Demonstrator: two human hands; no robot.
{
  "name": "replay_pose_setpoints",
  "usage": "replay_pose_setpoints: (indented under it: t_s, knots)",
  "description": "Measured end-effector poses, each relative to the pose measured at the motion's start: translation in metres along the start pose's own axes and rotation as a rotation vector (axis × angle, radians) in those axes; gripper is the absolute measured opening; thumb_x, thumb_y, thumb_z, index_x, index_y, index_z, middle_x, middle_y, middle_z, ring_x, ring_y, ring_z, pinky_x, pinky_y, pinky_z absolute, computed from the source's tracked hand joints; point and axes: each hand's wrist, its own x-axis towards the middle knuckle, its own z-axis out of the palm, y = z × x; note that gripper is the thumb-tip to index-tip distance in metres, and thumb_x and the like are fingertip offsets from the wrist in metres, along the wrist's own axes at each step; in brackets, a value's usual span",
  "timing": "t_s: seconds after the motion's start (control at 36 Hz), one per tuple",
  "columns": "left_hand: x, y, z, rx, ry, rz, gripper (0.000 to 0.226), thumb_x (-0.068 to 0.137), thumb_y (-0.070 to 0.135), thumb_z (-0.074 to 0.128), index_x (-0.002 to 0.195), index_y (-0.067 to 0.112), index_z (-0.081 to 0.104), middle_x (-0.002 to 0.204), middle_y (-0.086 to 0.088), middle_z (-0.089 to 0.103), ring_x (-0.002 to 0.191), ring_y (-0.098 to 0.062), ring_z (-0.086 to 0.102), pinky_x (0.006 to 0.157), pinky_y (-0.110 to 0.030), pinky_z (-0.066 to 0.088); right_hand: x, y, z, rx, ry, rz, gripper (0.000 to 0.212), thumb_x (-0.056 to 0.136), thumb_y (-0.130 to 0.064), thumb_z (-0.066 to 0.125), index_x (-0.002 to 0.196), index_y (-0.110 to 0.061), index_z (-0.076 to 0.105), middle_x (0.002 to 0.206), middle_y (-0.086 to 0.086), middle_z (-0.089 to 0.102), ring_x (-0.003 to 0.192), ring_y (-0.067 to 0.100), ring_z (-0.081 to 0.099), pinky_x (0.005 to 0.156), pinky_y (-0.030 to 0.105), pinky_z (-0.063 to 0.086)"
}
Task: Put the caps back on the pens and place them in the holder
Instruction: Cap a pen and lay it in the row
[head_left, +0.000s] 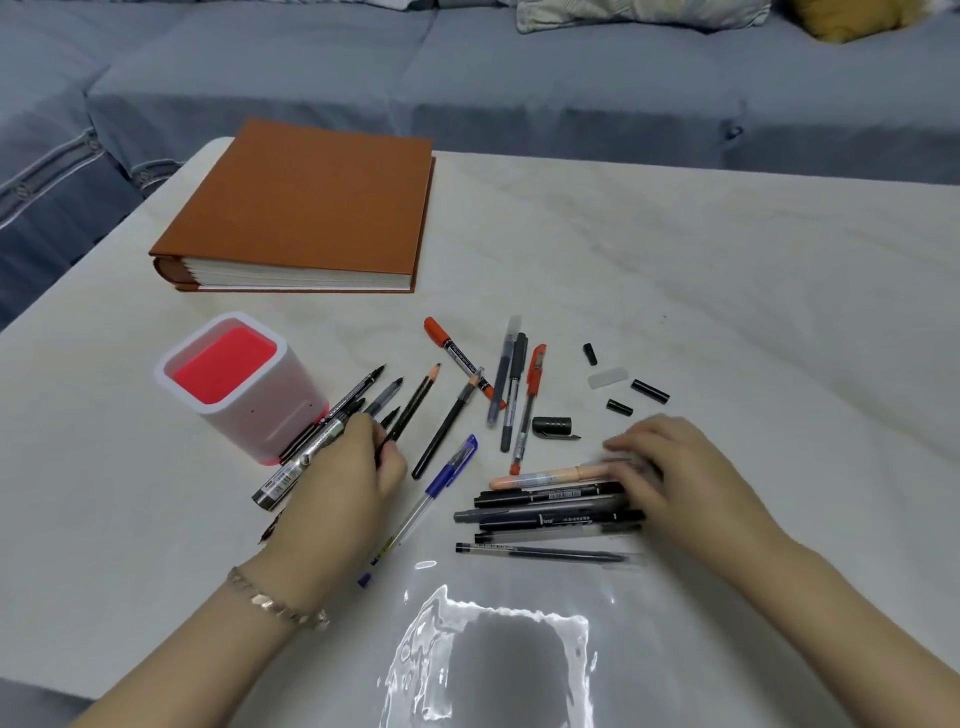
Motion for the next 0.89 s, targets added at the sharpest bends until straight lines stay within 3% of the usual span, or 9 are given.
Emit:
replay_pose_setpoints:
  t_s: [0.11,0.19,0.33,0.44,0.56,0.67,0.72,0.83,0.89]
  knots:
    - [-0.008,0.021,-0.008,-0.136,-0.020,0.062,0.005,0.092,0.015,0.042,0.090,0.014,0.046,0.062,-0.009,0.055,0.052,-0.020,0.045,0.053,-0.035,0.036,0.030,0.012,-0.013,-0.059,-0.059,0.148,0.026,0.085,-0.011,0.054,0.109,-0.015,0.064,0.110,0.006,0.060,0.103,0.023,0.053,0.086,0.032,0.041]
    - [-0.012,0.030,-0.009,-0.206,-0.057,0.105,0.009,0.092,0.021,0.043,0.094,0.027,0.048,0.062,-0.007,0.059,0.047,-0.013,0.044,0.051,-0.027,0.037,0.039,0.025,-0.021,-0.157,-0.134,0.306,0.026,0.085,-0.013,0.052,0.108,-0.018,0.063,0.111,0.007,0.059,0.103,0.025,0.055,0.082,0.030,0.042]
    - [-0.012,0.037,-0.002,-0.255,-0.113,0.183,0.020,0.088,0.032,0.050,0.081,0.051,0.048,0.063,0.000,0.060,0.059,-0.010,0.053,0.056,-0.020,0.042,0.032,0.041,-0.023,-0.203,-0.131,0.392,0.025,0.086,-0.030,0.058,0.107,-0.017,0.061,0.110,0.006,0.058,0.104,0.025,0.054,0.080,0.030,0.041]
    - [-0.011,0.044,0.005,-0.301,-0.168,0.183,0.021,0.087,0.030,0.055,0.080,0.049,0.054,0.068,0.020,0.062,0.060,0.001,0.055,0.054,-0.010,0.040,0.019,0.049,-0.015,-0.162,-0.067,0.338,0.022,0.086,-0.032,0.058,0.100,-0.016,0.062,0.092,0.001,0.050,0.091,0.021,0.051,0.071,0.028,0.037]
    - [-0.011,0.048,0.010,-0.340,-0.184,0.180,0.018,0.085,0.032,0.056,0.079,0.050,0.056,0.070,0.011,0.063,0.070,-0.002,0.058,0.061,-0.013,0.044,0.009,0.049,-0.011,-0.074,0.031,0.317,0.022,0.090,-0.034,0.050,0.093,-0.014,0.059,0.091,0.001,0.052,0.087,0.018,0.049,0.069,0.028,0.035]
    - [-0.012,0.055,0.012,-0.389,-0.206,0.187,0.014,0.084,0.029,0.057,0.081,0.042,0.062,0.074,0.012,0.063,0.065,-0.007,0.058,0.056,-0.013,0.042,0.003,0.036,-0.023,0.292,0.144,0.282,0.004,0.090,-0.022,0.053,0.087,-0.023,0.055,0.078,-0.005,0.064,0.078,0.016,0.060,0.068,0.023,0.042]
    - [-0.012,0.056,0.012,-0.406,-0.216,0.181,0.013,0.084,0.029,0.058,0.084,0.040,0.064,0.071,0.014,0.063,0.062,-0.005,0.056,0.056,-0.010,0.040,-0.002,0.023,-0.032,0.457,0.163,0.197,0.019,0.088,-0.014,0.056,0.082,-0.033,0.056,0.069,-0.010,0.063,0.070,0.008,0.061,0.066,0.016,0.045]
    - [-0.014,0.057,0.014,-0.413,-0.245,0.177,0.012,0.083,0.031,0.058,0.087,0.039,0.066,0.077,0.014,0.064,0.069,-0.004,0.058,0.060,-0.010,0.042,-0.014,-0.001,-0.045,0.562,0.155,0.061,0.032,0.086,-0.012,0.057,0.081,-0.043,0.060,0.084,-0.011,0.068,0.072,0.004,0.062,0.068,0.012,0.046]
    - [-0.015,0.059,0.013,-0.405,-0.251,0.185,0.013,0.083,0.029,0.060,0.087,0.039,0.067,0.082,0.018,0.064,0.073,-0.001,0.058,0.063,-0.008,0.041,-0.017,-0.007,-0.047,0.569,0.160,0.038,0.031,0.086,-0.013,0.058,0.081,-0.044,0.061,0.093,-0.021,0.064,0.077,0.002,0.062,0.068,0.008,0.045]
